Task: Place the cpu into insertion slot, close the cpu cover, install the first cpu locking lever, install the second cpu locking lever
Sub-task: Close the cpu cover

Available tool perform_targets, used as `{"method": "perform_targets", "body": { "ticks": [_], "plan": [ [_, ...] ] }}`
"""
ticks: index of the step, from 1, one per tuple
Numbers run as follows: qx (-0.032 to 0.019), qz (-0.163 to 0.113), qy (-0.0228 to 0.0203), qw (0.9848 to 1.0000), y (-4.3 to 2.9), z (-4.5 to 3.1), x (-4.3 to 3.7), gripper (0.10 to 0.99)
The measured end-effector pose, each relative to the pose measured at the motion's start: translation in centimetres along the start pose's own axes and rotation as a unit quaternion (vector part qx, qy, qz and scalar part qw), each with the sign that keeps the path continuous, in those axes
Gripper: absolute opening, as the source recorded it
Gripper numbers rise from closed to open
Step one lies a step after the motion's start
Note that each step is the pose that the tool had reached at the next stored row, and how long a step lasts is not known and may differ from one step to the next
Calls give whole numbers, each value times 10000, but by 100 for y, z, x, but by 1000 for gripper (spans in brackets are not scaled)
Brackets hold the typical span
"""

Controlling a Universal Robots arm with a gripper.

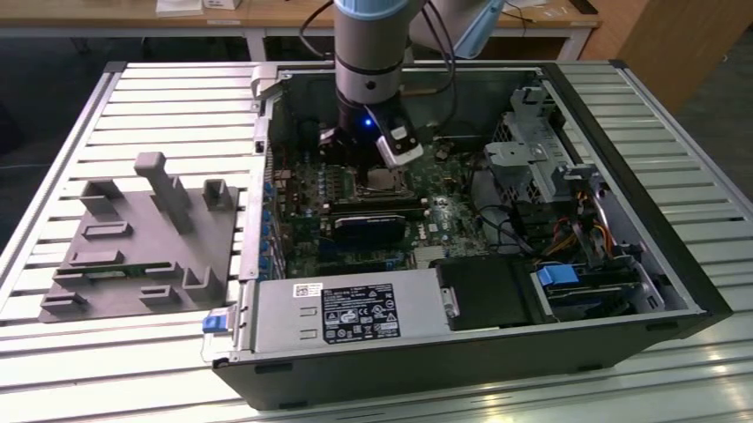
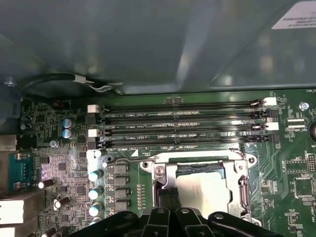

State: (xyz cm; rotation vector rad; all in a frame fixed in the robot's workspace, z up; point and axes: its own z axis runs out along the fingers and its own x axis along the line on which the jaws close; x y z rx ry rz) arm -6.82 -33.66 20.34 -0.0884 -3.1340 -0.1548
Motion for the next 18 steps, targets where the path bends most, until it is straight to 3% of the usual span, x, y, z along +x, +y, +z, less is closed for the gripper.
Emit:
{"method": "perform_targets", "body": {
  "ticks": [12,18],
  "plan": [
    [1,-49,6,10000,-4,42,-2,106],
    [-5,-49,5,10000,-2,43,-44,106]
  ]
}}
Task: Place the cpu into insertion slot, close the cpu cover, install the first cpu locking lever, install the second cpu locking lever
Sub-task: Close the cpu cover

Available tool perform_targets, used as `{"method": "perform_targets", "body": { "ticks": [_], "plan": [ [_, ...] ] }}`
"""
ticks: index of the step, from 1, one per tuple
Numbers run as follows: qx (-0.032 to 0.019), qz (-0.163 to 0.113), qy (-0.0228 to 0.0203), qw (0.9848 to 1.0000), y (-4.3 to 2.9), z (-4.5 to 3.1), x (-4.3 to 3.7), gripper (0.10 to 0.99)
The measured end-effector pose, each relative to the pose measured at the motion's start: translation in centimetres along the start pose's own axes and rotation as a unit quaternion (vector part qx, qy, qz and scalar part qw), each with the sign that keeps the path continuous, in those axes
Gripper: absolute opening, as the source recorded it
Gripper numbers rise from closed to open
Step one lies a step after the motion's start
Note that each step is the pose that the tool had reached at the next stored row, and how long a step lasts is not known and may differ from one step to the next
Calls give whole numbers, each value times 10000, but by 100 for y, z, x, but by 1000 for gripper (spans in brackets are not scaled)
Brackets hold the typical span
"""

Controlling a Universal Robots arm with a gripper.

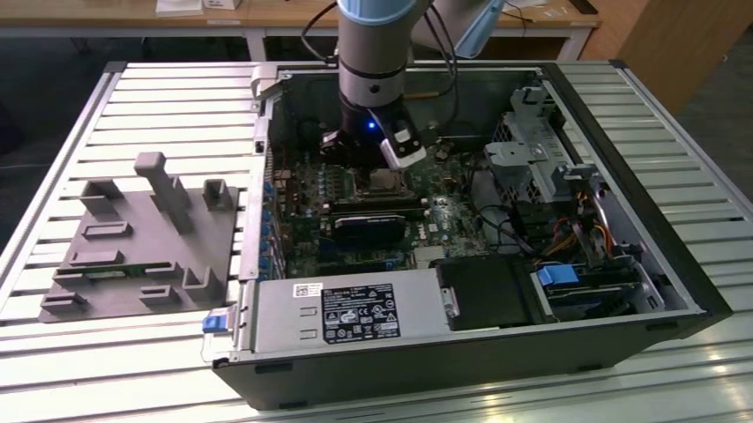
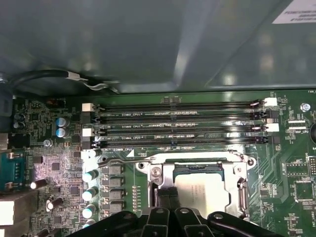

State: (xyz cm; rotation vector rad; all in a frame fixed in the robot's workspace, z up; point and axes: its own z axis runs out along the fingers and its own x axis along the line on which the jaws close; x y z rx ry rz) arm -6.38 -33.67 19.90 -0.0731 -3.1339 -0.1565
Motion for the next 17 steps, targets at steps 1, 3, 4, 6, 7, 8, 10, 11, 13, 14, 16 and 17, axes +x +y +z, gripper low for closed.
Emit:
{"method": "perform_targets", "body": {
  "ticks": [1,3,4,6,7,8,10,11,13,14,16,17],
  "plan": [
    [0,1,0,10000,0,0,0,106],
    [1,1,0,10000,1,-5,-1,106],
    [1,0,0,10000,1,-13,-1,106],
    [1,0,0,10000,4,-42,-1,106],
    [0,0,0,10000,6,-59,-1,106],
    [0,1,0,10000,8,-77,0,106],
    [0,-1,0,10000,10,-92,-4,106],
    [-1,-1,0,10000,10,-93,-11,106],
    [0,0,0,10000,12,-93,-47,106],
    [0,0,1,10000,13,-93,-71,106],
    [1,1,3,10000,16,-94,-129,106],
    [1,0,4,10000,17,-94,-159,106]
  ]
}}
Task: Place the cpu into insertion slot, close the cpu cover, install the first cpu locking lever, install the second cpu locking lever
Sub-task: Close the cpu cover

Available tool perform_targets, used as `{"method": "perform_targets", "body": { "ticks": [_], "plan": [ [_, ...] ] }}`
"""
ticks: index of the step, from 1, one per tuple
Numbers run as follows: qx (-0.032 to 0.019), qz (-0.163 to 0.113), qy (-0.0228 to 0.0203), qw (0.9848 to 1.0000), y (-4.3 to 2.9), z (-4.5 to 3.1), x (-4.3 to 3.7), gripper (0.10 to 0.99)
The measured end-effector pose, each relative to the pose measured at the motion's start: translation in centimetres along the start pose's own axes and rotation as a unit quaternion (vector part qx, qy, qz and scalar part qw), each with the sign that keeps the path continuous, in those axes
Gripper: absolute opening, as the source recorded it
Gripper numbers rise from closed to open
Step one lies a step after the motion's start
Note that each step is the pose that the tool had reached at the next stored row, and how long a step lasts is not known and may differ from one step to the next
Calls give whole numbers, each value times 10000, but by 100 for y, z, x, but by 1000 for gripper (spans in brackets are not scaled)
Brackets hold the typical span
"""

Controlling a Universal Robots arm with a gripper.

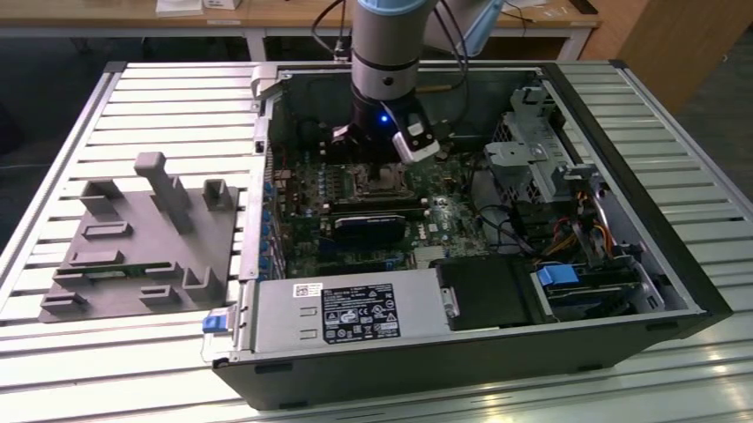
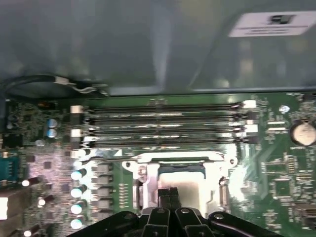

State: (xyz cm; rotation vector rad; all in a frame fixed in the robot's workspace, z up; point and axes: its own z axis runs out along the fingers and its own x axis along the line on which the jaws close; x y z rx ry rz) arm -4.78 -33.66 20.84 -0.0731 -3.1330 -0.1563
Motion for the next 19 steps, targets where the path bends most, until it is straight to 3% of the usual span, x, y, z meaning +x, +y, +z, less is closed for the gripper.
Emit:
{"method": "perform_targets", "body": {
  "ticks": [5,8,19],
  "plan": [
    [0,0,3,10000,5,0,-108,106],
    [1,-1,4,10000,7,-16,-110,106],
    [1,-2,3,10000,32,-267,-109,106]
  ]
}}
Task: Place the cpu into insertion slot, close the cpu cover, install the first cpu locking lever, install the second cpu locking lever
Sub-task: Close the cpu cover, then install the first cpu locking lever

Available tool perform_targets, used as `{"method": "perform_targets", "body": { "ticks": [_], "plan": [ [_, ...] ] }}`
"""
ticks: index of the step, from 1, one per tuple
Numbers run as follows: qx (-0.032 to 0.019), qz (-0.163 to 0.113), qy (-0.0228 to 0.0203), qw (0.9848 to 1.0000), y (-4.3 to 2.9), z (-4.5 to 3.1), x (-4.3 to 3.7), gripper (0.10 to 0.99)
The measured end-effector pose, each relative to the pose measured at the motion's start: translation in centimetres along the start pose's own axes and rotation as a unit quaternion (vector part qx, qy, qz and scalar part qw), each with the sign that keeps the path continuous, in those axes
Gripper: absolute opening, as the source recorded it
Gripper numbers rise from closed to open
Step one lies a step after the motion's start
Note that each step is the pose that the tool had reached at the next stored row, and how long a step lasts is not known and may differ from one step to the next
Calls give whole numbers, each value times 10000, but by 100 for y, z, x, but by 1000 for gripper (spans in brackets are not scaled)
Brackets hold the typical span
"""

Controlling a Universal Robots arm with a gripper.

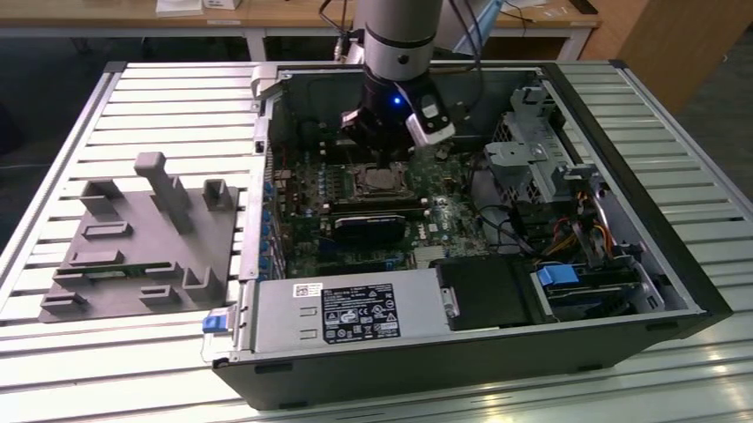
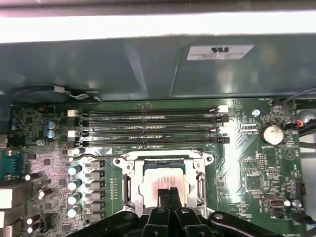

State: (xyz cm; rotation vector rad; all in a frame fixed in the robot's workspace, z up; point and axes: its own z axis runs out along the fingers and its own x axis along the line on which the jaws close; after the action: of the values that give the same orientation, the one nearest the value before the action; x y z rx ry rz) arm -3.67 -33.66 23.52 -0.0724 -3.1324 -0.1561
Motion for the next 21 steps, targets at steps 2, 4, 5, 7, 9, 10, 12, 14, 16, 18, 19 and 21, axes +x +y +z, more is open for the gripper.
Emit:
{"method": "perform_targets", "body": {
  "ticks": [2,4,5,7,9,10,12,14,16,18,19,21],
  "plan": [
    [0,0,0,10000,2,-22,0,106],
    [-1,0,0,10000,3,-23,0,106],
    [0,0,0,10000,3,-29,0,106],
    [0,0,0,10000,4,-35,0,106],
    [0,0,0,10000,3,-36,0,106],
    [0,0,0,10000,4,-36,0,106],
    [0,0,0,10000,4,-36,0,106],
    [0,0,0,10000,4,-37,0,106],
    [0,0,0,10000,4,-38,3,106],
    [1,0,0,10000,2,-38,24,106],
    [1,-1,0,10000,1,-38,44,106],
    [0,0,0,10000,-1,-38,89,106]
  ]
}}
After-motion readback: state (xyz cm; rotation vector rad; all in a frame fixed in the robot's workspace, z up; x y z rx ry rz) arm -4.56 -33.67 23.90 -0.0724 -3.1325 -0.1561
